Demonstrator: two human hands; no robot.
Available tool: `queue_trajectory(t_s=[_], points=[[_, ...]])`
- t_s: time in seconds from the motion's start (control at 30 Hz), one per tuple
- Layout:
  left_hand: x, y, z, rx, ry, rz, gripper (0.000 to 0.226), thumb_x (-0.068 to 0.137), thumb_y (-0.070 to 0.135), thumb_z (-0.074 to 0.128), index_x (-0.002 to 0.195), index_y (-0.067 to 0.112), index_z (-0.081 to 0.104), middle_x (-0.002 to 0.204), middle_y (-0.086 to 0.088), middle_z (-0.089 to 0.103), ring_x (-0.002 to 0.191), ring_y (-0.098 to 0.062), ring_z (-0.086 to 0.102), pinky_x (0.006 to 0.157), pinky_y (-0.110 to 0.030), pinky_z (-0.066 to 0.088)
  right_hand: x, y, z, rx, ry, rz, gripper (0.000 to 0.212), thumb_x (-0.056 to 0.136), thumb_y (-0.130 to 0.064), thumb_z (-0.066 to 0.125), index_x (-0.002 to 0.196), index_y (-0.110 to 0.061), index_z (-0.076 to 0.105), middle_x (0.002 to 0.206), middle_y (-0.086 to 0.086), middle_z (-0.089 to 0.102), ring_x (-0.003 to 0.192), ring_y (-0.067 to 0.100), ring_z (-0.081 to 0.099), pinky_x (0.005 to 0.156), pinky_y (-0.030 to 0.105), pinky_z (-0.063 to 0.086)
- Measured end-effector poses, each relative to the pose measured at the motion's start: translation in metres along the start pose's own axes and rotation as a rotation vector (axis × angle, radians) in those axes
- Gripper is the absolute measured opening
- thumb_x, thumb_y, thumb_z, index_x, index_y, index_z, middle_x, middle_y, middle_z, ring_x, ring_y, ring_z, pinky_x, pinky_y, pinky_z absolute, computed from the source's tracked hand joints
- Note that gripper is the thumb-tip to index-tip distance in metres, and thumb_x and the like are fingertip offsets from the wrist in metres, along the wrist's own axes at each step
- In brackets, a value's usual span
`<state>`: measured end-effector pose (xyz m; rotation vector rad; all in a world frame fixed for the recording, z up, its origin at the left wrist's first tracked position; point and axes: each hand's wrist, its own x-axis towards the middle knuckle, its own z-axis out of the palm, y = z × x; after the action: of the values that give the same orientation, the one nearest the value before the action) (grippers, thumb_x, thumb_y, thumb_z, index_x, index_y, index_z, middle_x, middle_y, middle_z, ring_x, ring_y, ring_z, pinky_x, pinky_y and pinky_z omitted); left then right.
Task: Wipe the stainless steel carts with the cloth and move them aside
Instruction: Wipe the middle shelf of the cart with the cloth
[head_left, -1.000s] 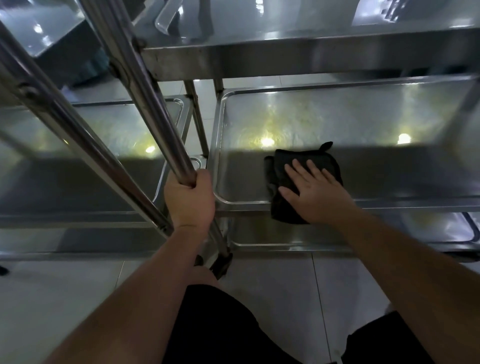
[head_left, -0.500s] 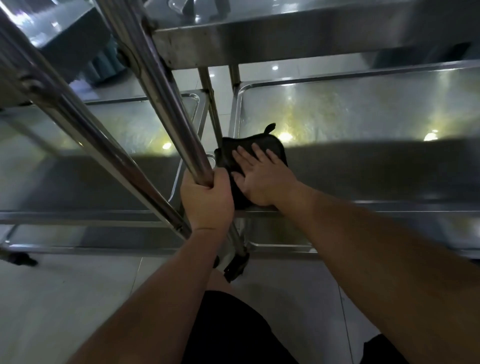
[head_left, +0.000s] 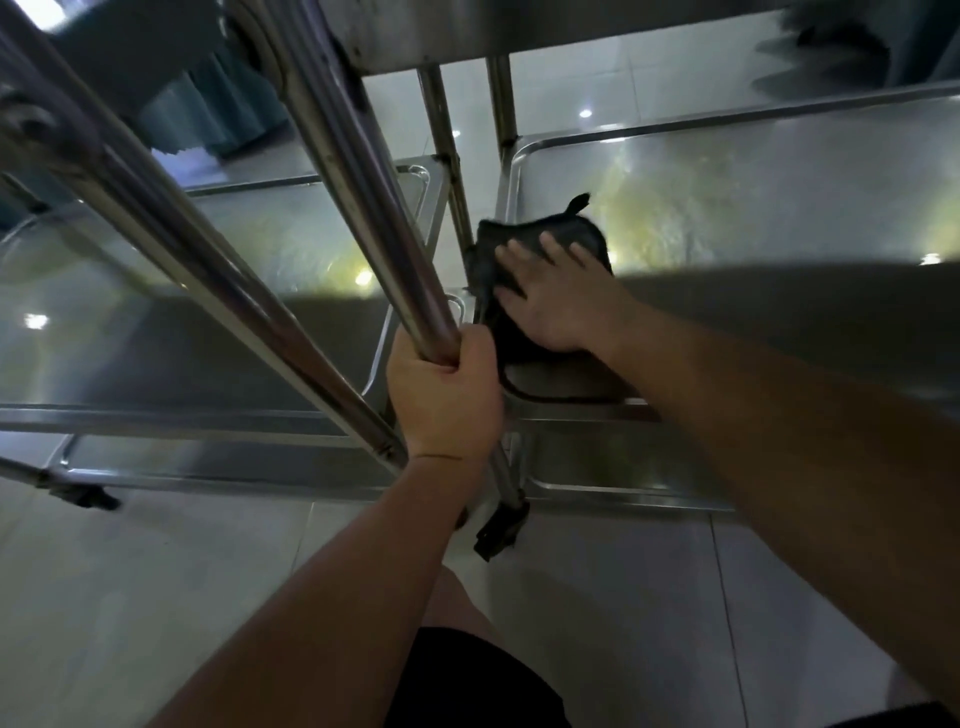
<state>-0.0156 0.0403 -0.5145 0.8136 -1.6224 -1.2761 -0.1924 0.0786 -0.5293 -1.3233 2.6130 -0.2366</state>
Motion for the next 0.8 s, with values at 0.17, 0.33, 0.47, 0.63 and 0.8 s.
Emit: queue_trajectory(t_s=[0.17, 0.33, 0.47, 0.63, 0.8], points=[[0.000, -0.002, 0.000, -0.012, 0.003, -0.044, 0.022, 0.079, 0.033, 0.064, 0.067, 0.030, 0.046, 0.059, -0.018, 0.044, 0.049, -0.021, 0.045, 0.045, -0.034, 0.040, -0.085, 0.026, 0.008, -0.063, -0.163, -0.327, 0.078, 0.090, -0.078, -0.004, 0.162, -0.049, -0.001, 0.169, -0.026, -0.003, 0.154, 0.004, -0.016, 0.128, 0.041, -0.006], [-0.002, 0.001, -0.001, 0.009, -0.001, -0.057, 0.024, 0.078, 0.035, 0.062, 0.072, 0.019, 0.046, 0.058, -0.015, 0.049, 0.047, -0.016, 0.048, 0.042, -0.030, 0.043, -0.127, 0.075, 0.004, -0.033, -0.108, -0.192, 0.077, 0.085, -0.088, -0.010, 0.157, -0.061, -0.007, 0.164, -0.036, -0.010, 0.151, -0.007, -0.023, 0.126, 0.030, -0.009], [-0.002, 0.000, -0.003, -0.008, -0.014, -0.070, 0.015, 0.078, 0.035, 0.063, 0.070, 0.031, 0.051, 0.058, -0.005, 0.049, 0.046, -0.016, 0.049, 0.042, -0.030, 0.045, -0.097, 0.088, -0.003, -0.009, 0.008, 0.142, 0.084, 0.090, -0.078, -0.002, 0.166, -0.040, 0.001, 0.173, -0.017, -0.005, 0.161, 0.016, -0.006, 0.128, 0.042, -0.002], [-0.001, 0.001, -0.001, -0.029, -0.004, -0.058, 0.017, 0.075, 0.033, 0.063, 0.066, 0.033, 0.048, 0.057, -0.005, 0.047, 0.045, -0.016, 0.047, 0.042, -0.029, 0.043, -0.033, 0.037, -0.002, 0.068, 0.047, 0.317, 0.074, 0.103, -0.063, 0.011, 0.168, -0.028, 0.002, 0.175, -0.007, -0.007, 0.160, 0.027, -0.011, 0.128, 0.049, -0.006], [0.000, 0.005, 0.001, -0.063, -0.014, -0.039, 0.019, 0.075, 0.032, 0.062, 0.062, 0.036, 0.049, 0.052, 0.005, 0.045, 0.043, -0.011, 0.045, 0.041, -0.026, 0.040, -0.015, -0.037, 0.006, 0.090, 0.009, 0.159, 0.070, 0.106, -0.060, 0.011, 0.167, -0.027, -0.003, 0.174, -0.006, -0.011, 0.160, 0.027, -0.014, 0.128, 0.051, -0.009]])
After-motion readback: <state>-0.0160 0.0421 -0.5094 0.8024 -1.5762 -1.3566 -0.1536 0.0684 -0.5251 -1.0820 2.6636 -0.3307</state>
